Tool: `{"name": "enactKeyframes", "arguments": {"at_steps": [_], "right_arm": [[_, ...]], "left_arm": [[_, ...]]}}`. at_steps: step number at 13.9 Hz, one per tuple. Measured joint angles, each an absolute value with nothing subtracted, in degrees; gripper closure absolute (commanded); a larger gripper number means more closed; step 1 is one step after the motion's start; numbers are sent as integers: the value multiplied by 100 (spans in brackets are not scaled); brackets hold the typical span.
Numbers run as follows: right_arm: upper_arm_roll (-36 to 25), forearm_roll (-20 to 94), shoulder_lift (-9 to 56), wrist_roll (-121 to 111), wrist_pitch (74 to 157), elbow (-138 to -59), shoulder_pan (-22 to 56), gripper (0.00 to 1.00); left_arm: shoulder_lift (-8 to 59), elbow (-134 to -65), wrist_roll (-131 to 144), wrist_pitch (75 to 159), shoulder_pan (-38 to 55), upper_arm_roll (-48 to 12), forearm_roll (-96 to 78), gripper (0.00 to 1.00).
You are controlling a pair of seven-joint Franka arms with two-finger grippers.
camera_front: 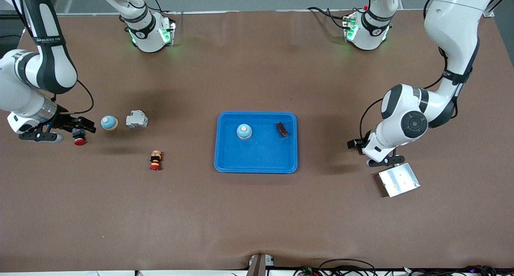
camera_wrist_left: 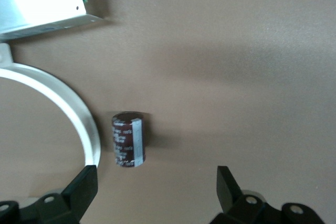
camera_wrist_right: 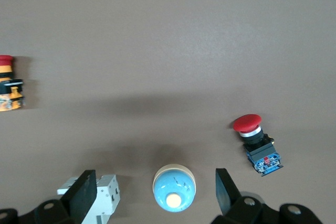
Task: Place electrolytic capacitor and blue bell in tray
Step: 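Grasp the second dome with the right gripper while the left gripper grasps the capacitor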
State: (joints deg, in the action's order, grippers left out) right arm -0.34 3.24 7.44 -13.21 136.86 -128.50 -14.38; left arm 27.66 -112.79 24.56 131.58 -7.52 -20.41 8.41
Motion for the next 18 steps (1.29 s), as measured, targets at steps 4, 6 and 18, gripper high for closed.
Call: {"name": "enactKeyframes", "arguments": {"at_steps": [4, 6, 18], "right_arm": [[0, 324, 746, -1321, 14519, -13437, -1438, 0], [9, 324, 753, -1321, 14711, -13622, -1438, 0], [4, 323, 870, -1322, 15855, -14468, -1438, 0]], "left_arm": [[3032, -11259, 2457, 13211, -754, -2022, 856, 0], [3119, -11239, 2458, 13228, -760, -1994, 1023, 0], [3471, -11061, 2462, 13245, -776, -1971, 1128, 45]]}}
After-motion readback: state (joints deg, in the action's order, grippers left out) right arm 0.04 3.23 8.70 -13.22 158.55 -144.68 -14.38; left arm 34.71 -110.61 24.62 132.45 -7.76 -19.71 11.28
